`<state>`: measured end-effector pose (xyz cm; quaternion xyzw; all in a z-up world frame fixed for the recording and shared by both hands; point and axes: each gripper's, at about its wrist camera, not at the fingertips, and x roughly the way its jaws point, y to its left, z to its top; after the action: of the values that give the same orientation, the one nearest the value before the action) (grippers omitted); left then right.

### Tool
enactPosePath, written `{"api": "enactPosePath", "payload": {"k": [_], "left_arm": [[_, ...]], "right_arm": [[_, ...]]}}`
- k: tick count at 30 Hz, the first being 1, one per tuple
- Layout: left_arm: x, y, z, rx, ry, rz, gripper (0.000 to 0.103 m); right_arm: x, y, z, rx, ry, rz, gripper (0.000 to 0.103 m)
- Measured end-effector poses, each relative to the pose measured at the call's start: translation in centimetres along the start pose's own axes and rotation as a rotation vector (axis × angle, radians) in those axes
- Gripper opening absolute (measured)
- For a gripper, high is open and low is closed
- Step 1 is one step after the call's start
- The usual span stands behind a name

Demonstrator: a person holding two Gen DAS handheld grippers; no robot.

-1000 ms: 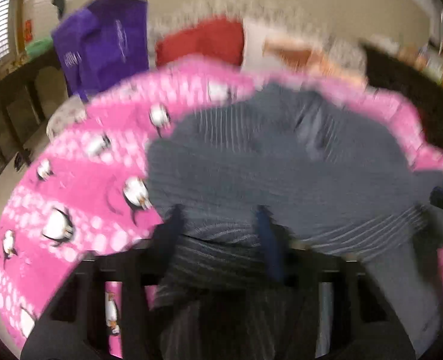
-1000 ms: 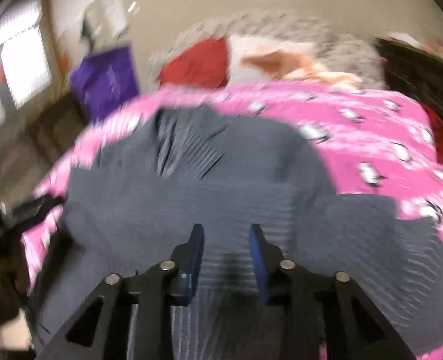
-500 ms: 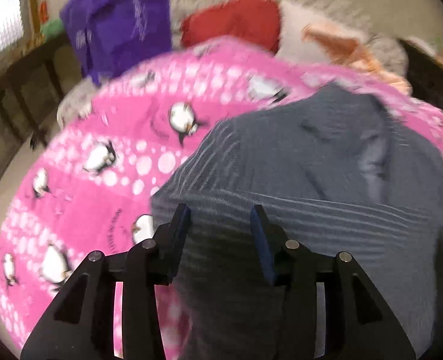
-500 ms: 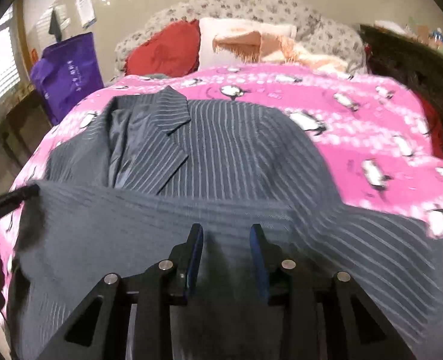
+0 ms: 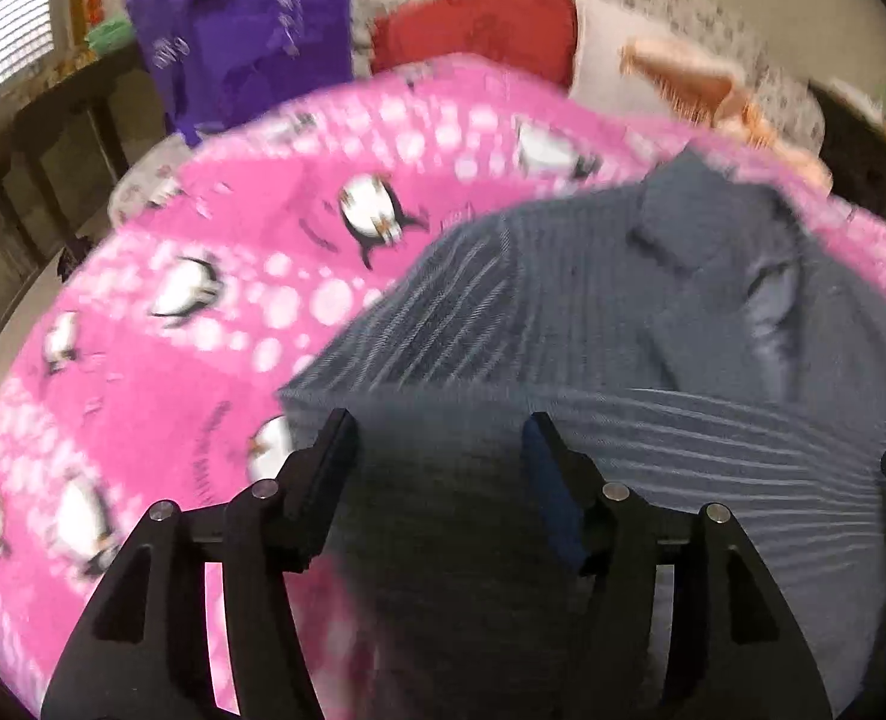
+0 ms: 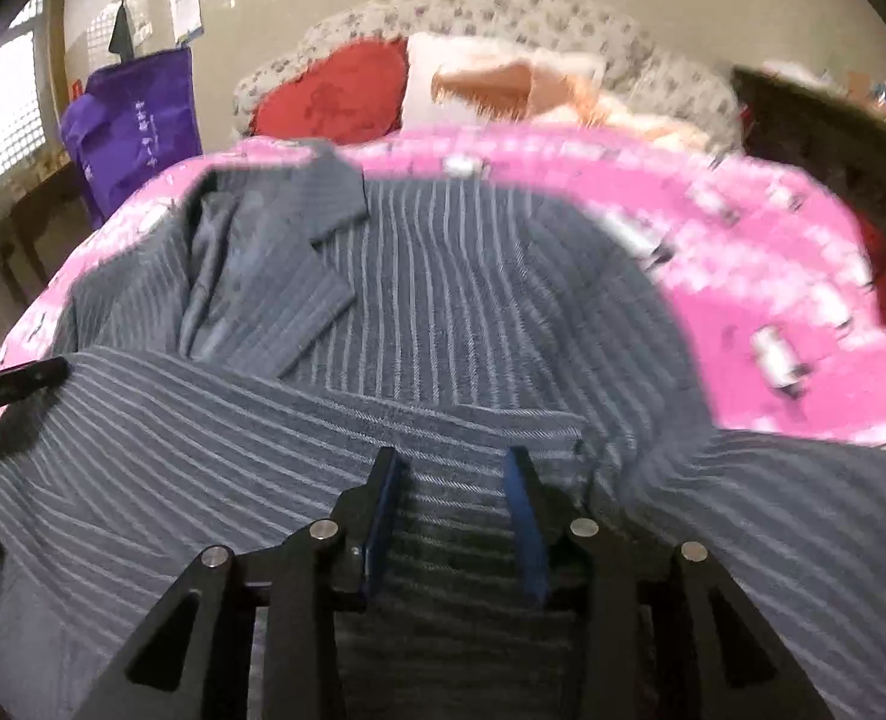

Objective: Fold large clothes

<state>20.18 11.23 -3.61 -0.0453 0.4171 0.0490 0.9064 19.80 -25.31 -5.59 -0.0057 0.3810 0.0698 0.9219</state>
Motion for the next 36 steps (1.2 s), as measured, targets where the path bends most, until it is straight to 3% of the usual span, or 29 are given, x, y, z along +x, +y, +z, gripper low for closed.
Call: {"api": "enactPosePath", "payload": {"k": [2, 4, 6, 7, 9, 11, 13, 15, 18, 20, 22, 24, 27, 33, 35, 36], "left_arm": [[-3.4, -0.9, -1.3, 0.020, -0.074, -0.047, 0.058], [-4.5, -2.6, -3.4, 0.068, -0.055, -0.098, 0.063], [-3.3, -4.2, -4.9, 0.126, -0.001, -0.095, 0.063], [-2.2, -4.9, -5.8, 0.169, 0.039, -0.057, 0.063], [-2.9, -5.7, -6.4, 0.215, 0.018, -0.008, 0.063], [-5.1, -5.5, -6.1, 0.181, -0.024, -0.067, 0.063], [-7.2, -5.5, -6.3, 0.173, -0.080, -0.128, 0.063], [-7.9, -5.5, -7.3, 0.195, -0.101, -0.141, 0.068], [-6.0, -5.2, -8.9, 0.216, -0.047, -0.106, 0.068], [-4.3, -3.6, -10.1, 0.171, 0.000, -0.137, 0.068], [-4.4, -2.8, -9.7, 0.129, -0.010, -0.182, 0.072], [-4.2, -2.9, -9.5, 0.129, 0.000, -0.181, 0.073], [-4.3, -3.7, -10.0, 0.157, -0.003, -0.162, 0.076], [-4.3, -3.2, -10.1, 0.148, -0.004, -0.171, 0.076], [-4.9, -2.9, -10.0, 0.142, 0.000, -0.162, 0.076], [-5.5, -2.7, -10.0, 0.135, -0.001, -0.152, 0.076]], "right_arm": [[-2.9, 0.9, -0.4, 0.011, -0.045, 0.032, 0.034], [-4.0, 2.5, -1.7, -0.001, -0.017, 0.066, 0.034], [-2.5, 4.2, -3.5, -0.034, 0.105, 0.094, 0.034], [-1.6, 4.7, -4.3, -0.052, 0.159, 0.072, 0.034], [-3.3, 4.5, -3.9, -0.046, 0.126, 0.055, 0.034], [-7.2, 2.9, -2.8, -0.004, 0.042, 0.061, 0.034], [-12.0, -0.2, -2.4, 0.027, -0.067, 0.041, 0.038], [-16.1, -5.1, -3.3, 0.075, -0.122, -0.053, 0.041], [-19.6, -13.6, -6.4, 0.196, -0.128, -0.184, 0.042], [-21.3, -20.1, -9.6, 0.340, -0.107, -0.262, 0.042], [-22.8, -25.7, -12.8, 0.484, -0.103, -0.285, 0.042], [-23.1, -29.6, -15.9, 0.616, -0.097, -0.237, 0.042], [-22.5, -32.4, -17.7, 0.716, -0.120, -0.156, 0.042], [-19.9, -34.7, -17.0, 0.785, -0.213, -0.072, 0.039], [-19.7, -35.1, -16.4, 0.816, -0.230, -0.041, 0.005], [-19.9, -34.9, -16.2, 0.825, -0.228, -0.021, 0.005]]}}
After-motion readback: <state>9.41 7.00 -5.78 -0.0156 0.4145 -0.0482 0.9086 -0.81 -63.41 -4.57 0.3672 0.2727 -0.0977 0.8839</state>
